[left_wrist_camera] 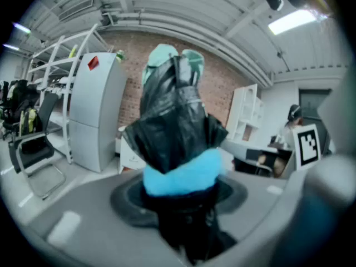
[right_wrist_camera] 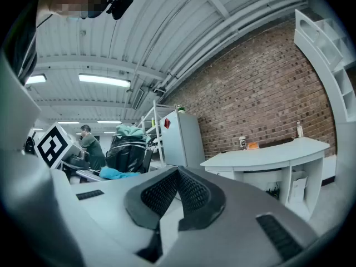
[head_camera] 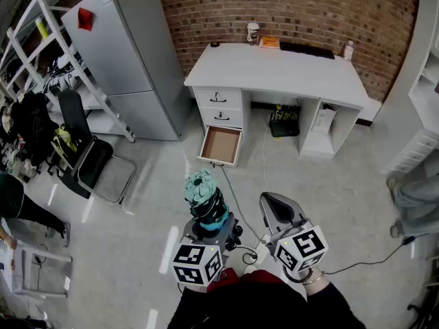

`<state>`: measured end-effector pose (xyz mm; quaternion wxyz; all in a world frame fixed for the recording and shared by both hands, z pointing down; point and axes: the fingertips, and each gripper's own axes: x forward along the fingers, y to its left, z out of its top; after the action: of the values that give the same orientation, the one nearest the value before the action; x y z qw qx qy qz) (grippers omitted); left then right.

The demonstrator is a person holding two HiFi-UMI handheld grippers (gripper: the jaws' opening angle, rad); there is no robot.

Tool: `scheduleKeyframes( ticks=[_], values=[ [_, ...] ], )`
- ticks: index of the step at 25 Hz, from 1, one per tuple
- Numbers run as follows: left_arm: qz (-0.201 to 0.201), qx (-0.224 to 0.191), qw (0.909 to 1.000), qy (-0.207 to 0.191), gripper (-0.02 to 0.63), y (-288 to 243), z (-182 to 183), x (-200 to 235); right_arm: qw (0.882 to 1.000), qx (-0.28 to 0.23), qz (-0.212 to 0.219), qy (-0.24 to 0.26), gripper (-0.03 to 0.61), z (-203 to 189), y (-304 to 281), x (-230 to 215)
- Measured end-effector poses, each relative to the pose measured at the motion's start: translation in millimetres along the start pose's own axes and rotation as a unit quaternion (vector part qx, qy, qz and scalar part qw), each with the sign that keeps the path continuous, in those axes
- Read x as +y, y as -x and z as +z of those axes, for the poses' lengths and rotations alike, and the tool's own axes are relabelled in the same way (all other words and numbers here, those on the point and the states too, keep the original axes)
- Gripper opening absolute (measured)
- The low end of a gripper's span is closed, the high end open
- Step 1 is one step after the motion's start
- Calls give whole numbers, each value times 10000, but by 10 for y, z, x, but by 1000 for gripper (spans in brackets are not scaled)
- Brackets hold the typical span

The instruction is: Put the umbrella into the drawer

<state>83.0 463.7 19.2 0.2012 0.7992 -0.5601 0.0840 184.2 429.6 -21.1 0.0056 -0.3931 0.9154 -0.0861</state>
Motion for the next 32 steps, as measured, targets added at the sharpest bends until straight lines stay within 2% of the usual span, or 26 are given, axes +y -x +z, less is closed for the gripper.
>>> scheduleKeyframes(
  ticks=[4,9,18,26,32],
  values=[
    [31,-81,10000,-32,224,-39,37,27,10000,-48,72,-42,2,14,-11,-44],
    [89,-249,9996,-12,224,-93,145,47,9991,191,233,-283,2,-101,-21,-158],
    [291,-397,9988,45,224,-174,407,328,9985,172,-129,-509,2,-66,-122,-451],
    [224,-370,9990,97,224,-586,519,690,9971,220,-388,-611,2,-92,-521,-761],
    [133,-310,9993,161,224,-1086,698,1160,9962,332,-470,-655,2,-150,-1125,-1000]
  ],
)
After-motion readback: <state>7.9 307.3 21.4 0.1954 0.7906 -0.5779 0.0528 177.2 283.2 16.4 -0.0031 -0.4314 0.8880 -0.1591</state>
